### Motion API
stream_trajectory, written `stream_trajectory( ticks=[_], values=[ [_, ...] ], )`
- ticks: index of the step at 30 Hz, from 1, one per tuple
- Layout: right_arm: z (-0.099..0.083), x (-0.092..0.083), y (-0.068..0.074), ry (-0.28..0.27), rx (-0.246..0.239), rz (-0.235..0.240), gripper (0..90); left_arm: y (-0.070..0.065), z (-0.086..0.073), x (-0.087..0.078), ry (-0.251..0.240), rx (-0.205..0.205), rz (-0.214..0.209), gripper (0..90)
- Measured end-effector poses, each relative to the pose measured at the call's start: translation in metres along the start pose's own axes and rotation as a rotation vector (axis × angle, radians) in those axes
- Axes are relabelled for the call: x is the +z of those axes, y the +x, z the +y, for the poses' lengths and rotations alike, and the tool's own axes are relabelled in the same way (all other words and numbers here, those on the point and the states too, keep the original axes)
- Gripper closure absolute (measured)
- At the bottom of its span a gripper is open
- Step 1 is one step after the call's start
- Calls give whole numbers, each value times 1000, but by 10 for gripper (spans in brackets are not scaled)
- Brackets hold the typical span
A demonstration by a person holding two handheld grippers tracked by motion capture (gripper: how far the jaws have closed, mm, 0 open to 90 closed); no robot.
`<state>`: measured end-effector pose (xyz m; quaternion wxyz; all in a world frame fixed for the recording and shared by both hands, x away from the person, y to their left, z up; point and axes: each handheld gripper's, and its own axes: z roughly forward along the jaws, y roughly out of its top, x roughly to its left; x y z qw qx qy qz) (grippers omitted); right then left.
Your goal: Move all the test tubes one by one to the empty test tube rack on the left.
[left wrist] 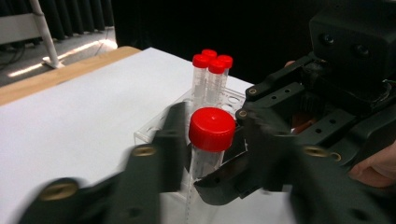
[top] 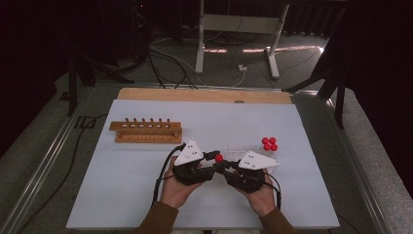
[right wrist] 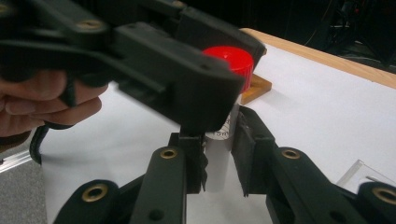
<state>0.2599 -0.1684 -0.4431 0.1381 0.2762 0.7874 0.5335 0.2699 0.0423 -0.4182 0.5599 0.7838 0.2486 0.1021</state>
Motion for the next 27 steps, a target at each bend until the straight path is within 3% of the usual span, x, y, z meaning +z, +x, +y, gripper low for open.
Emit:
stream_trajectory(
  ticks=[2, 5, 9, 12, 16, 20, 27],
  values=[
    [-1, 0, -1, -2, 0, 6, 737, 2, 0, -1, -2, -8, -5, 702],
    [0, 0, -3, 7, 14, 23, 523, 4, 1, -4, -6, -10, 9, 706],
    [-2, 0, -3, 6, 11, 1, 286, 7, 1, -8, -15, -19, 28, 707],
    [-2, -2, -3, 4, 14, -14, 181, 11, 2, -11, -24, -26, 43, 707],
    [-3, -5, -5, -4, 13, -31, 137, 16, 3, -16, -39, -39, 60, 707],
    [-5, -9, -8, -3, 29, -42, 12, 22, 3, -23, -44, -48, 84, 705],
    [-10, -19, -13, -19, 32, -47, 0, 40, 8, -41, -82, -68, 106, 700]
  ],
)
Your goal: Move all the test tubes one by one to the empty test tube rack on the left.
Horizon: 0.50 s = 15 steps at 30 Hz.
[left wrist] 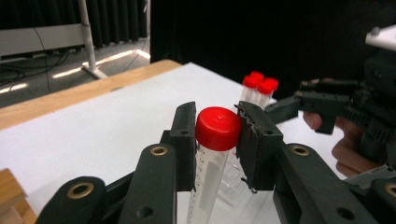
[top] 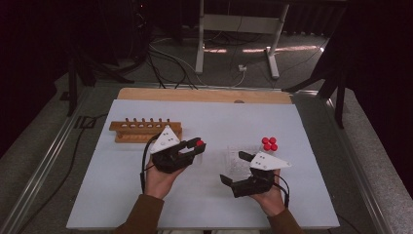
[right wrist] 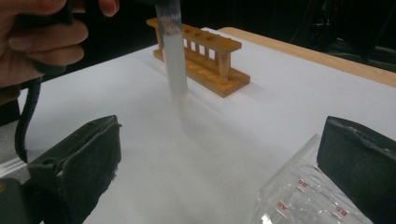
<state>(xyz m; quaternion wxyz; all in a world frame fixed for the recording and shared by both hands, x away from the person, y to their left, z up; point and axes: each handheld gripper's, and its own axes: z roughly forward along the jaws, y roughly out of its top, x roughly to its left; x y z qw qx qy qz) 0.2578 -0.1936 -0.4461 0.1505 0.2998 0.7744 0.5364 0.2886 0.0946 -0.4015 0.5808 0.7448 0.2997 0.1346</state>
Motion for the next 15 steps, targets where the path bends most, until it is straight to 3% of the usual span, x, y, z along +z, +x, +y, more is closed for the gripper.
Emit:
stream_trajectory(
  ticks=[3, 15],
  values=[
    [0, -3, -1, 2, -1, -4, 0, 6, 2, -5, -14, -6, 18, 700],
    [-3, -17, -11, 5, 16, -12, 0, 39, 16, -23, -65, 15, 167, 701]
  ],
)
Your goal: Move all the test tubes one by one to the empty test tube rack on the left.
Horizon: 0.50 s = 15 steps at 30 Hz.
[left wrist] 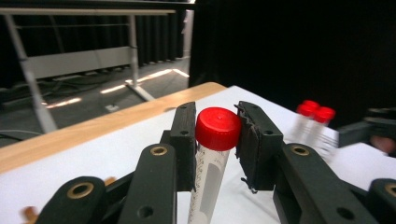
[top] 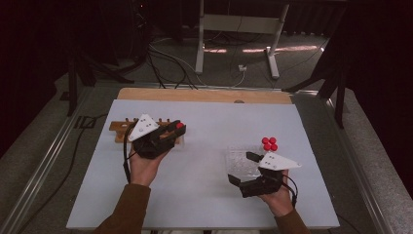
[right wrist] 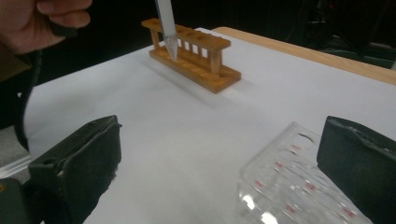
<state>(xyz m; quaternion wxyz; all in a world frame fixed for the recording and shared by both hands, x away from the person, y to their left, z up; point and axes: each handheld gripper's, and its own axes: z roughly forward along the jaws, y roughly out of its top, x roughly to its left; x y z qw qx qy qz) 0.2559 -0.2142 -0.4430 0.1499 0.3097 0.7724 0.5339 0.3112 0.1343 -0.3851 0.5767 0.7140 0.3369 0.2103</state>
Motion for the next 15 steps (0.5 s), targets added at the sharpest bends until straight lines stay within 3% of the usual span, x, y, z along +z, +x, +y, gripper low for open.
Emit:
stream_trajectory(
  ticks=[15],
  values=[
    [-9, -19, -9, -2, 10, -21, 0, 33, 9, 16, -15, 33, 157, 701]
  ],
)
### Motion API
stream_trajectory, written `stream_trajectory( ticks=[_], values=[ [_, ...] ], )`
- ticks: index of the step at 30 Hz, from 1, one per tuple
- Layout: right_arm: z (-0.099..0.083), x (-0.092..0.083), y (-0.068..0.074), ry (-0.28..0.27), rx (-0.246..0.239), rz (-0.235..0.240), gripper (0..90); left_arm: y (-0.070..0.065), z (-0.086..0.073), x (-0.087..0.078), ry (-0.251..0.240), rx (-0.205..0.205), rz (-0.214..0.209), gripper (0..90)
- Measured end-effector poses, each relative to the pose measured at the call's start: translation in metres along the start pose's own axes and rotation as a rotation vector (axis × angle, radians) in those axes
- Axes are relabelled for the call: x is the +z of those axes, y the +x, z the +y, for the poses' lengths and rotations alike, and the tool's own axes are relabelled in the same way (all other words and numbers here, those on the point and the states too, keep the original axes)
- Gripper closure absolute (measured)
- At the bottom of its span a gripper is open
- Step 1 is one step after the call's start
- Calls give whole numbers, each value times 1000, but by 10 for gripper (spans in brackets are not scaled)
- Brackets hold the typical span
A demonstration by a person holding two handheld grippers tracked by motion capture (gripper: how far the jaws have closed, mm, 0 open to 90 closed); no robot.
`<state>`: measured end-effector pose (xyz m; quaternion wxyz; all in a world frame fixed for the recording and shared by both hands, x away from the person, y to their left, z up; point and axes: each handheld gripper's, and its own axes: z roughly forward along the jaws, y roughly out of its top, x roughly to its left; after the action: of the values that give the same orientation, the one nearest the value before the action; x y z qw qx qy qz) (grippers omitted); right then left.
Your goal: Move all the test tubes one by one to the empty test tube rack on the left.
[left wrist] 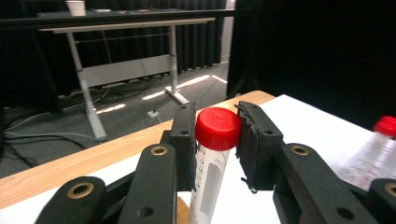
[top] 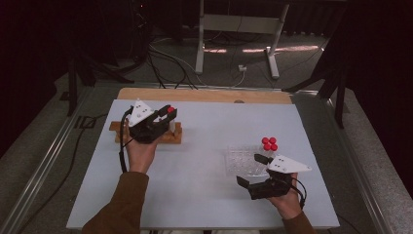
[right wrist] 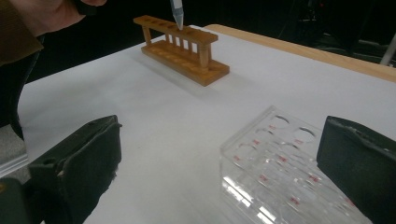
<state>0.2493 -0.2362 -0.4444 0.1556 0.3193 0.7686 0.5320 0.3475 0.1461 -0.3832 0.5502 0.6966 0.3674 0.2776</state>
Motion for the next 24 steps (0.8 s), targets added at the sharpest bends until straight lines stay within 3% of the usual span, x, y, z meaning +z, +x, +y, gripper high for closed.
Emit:
stream_trajectory(
  ticks=[12, 24],
  values=[
    [0, -10, -9, -26, 13, -21, 0, 21, -8, 19, 9, -54, 104, 701],
    [0, -14, -10, -30, 2, -23, 0, 24, -27, 38, 70, -85, 135, 697]
  ],
)
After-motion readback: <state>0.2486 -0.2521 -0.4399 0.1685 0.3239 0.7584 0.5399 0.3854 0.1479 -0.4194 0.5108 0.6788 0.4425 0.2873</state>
